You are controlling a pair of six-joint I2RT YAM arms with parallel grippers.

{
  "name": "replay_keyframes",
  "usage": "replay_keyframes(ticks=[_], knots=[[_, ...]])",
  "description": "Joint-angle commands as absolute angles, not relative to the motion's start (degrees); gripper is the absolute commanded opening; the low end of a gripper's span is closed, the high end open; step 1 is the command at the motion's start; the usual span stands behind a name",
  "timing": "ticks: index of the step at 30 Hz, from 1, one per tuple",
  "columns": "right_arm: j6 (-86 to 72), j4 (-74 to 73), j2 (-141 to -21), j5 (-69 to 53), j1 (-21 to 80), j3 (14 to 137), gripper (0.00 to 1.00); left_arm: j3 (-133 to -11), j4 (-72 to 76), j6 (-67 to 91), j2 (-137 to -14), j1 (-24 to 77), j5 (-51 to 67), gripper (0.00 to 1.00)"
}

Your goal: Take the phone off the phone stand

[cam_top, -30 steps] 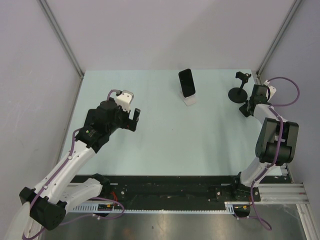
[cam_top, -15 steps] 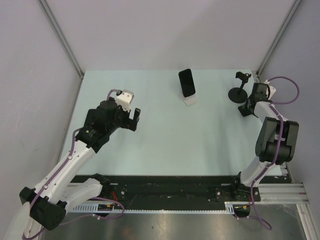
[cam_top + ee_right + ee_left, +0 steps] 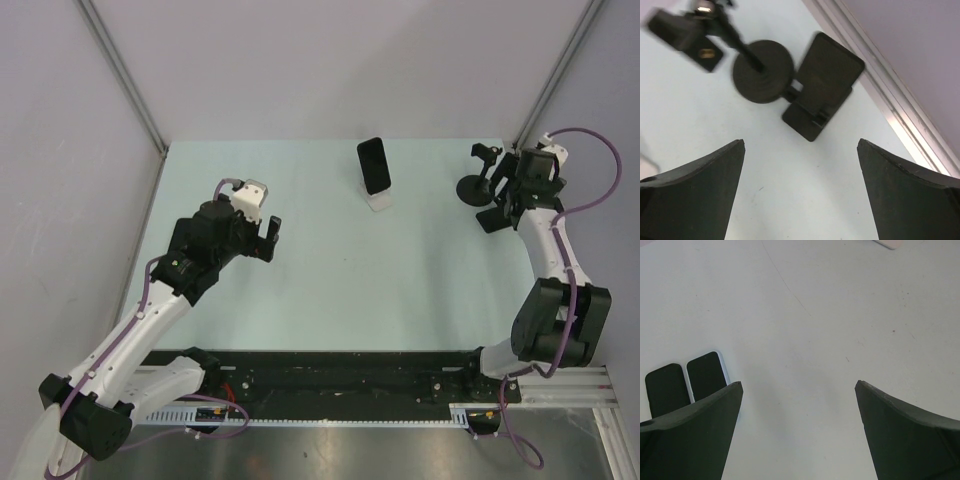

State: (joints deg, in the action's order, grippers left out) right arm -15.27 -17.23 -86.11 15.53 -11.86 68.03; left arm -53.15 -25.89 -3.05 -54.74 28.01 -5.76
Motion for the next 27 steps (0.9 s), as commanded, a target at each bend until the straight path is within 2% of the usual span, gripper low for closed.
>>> replay_keyframes(ticks=[1,6,12,20,27], knots=[[-7.4,-12.3,-80.4,8.9,-7.6,70.6,1.00,-52.8,-24.3,-4.4,-54.4,28.3,-5.1,1.00],[-0.3,-5.9,-79.3,-5.6,-1.7,70.5,1.00,-52.8,-24.3,-4.2,-54.5,28.3,-5.1,1.00],[3.1,2.5,-84.7,-10.4,8.2,71.5,1.00,-52.8,-24.3,-4.2,-55.0,28.3,-5.3,1.00],[4.4,9.4,-98.5,-10.1,15.7,78.7,1.00,-52.7,-24.3,-4.3,-56.0,28.2,-5.4,1.00],[4.9,6.9,-109.9,-3.4,18.5,88.9,1.00,-52.6,-24.3,-4.2,-57.6,28.0,-5.3,1.00]])
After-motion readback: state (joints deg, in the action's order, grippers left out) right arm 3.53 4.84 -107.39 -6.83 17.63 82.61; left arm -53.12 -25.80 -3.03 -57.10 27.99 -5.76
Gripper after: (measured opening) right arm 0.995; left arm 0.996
